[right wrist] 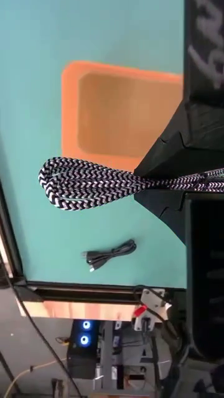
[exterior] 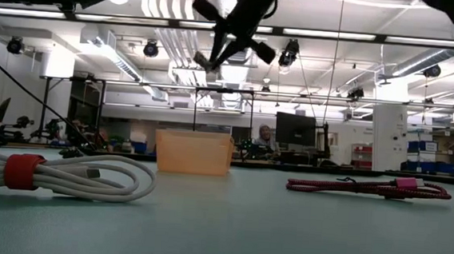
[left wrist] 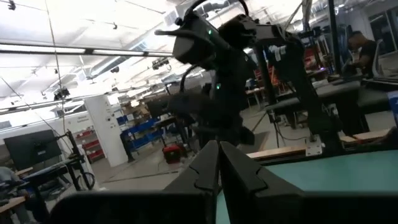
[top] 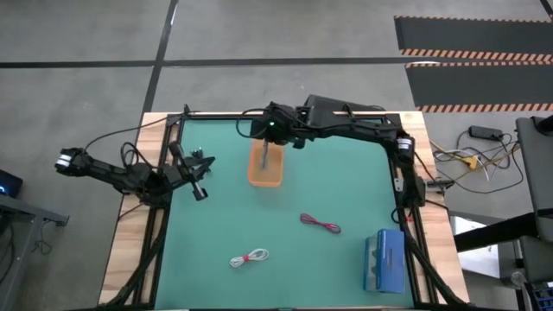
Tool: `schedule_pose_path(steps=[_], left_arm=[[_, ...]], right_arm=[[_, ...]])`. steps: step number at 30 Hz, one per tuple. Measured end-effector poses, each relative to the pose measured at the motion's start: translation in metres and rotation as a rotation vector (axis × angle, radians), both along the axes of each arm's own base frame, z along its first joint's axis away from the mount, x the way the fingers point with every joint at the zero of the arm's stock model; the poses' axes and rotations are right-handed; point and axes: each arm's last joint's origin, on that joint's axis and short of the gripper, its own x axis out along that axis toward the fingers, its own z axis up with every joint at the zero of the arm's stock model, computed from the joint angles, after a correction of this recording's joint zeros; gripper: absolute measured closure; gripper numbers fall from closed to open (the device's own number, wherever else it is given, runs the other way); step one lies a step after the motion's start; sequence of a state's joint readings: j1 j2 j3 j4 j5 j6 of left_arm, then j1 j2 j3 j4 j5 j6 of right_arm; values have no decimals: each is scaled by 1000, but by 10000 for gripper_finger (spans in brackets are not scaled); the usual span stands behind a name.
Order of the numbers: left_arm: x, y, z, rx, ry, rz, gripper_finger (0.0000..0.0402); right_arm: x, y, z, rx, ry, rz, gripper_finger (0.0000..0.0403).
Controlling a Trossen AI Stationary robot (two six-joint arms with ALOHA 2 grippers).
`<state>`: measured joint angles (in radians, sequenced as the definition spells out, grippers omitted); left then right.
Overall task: Pick and place USB-C Cables
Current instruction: Put the black and white charger cable into the orange bin
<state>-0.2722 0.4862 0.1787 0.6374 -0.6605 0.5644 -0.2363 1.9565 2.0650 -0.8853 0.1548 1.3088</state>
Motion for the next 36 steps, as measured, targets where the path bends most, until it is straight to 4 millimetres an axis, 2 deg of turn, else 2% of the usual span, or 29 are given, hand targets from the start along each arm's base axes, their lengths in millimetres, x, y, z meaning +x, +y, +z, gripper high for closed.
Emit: schedule_pose_path(steps=[6, 10, 21, 36], left_arm=[[-1, 0, 2, -4, -16, 1, 402], [-3, 1, 4, -10, -36, 0, 402], [-4, 1, 5, -14, -44, -1, 402], [-12, 3, 14, -35, -118, -1, 402]], right_arm=[[25, -18, -23, 110, -12, 30, 390], [34, -32, -30, 179, -12, 28, 390], [31, -46, -51, 243, 136, 38, 390], [28, -47, -54, 259, 162, 30, 390]])
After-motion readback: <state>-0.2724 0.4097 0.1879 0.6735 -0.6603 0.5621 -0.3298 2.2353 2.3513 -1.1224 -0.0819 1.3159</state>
